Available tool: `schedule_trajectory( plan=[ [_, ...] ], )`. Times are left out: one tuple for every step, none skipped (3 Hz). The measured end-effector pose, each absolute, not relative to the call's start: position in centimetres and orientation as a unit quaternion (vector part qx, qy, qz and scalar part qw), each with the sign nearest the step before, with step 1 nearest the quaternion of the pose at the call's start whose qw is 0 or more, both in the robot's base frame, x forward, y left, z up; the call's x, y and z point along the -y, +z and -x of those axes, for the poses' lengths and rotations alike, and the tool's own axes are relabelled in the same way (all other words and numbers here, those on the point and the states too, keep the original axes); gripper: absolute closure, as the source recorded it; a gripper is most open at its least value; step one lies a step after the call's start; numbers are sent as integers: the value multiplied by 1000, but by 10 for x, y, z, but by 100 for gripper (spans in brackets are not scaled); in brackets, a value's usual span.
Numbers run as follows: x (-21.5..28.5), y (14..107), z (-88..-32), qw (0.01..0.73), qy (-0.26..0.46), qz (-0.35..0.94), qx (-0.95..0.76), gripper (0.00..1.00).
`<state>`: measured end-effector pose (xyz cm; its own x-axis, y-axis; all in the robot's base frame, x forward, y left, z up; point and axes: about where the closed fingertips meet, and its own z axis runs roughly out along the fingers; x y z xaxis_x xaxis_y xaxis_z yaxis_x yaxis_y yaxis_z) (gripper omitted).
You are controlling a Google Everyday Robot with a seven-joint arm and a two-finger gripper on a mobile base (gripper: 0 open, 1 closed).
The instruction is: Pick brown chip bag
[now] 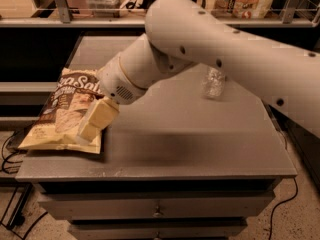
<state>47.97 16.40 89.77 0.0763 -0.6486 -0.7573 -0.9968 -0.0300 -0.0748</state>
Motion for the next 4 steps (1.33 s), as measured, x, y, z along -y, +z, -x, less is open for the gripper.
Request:
schedule_trajectory(
  plan=[
    [-174,877,-474,319,295,631,-642,0],
    [-188,859,-470,317,313,610,-655,0],
    [-205,844,-467,312,322,602,-661,3],
    [-209,838,-469,315,315,598,-666,21]
  ],
)
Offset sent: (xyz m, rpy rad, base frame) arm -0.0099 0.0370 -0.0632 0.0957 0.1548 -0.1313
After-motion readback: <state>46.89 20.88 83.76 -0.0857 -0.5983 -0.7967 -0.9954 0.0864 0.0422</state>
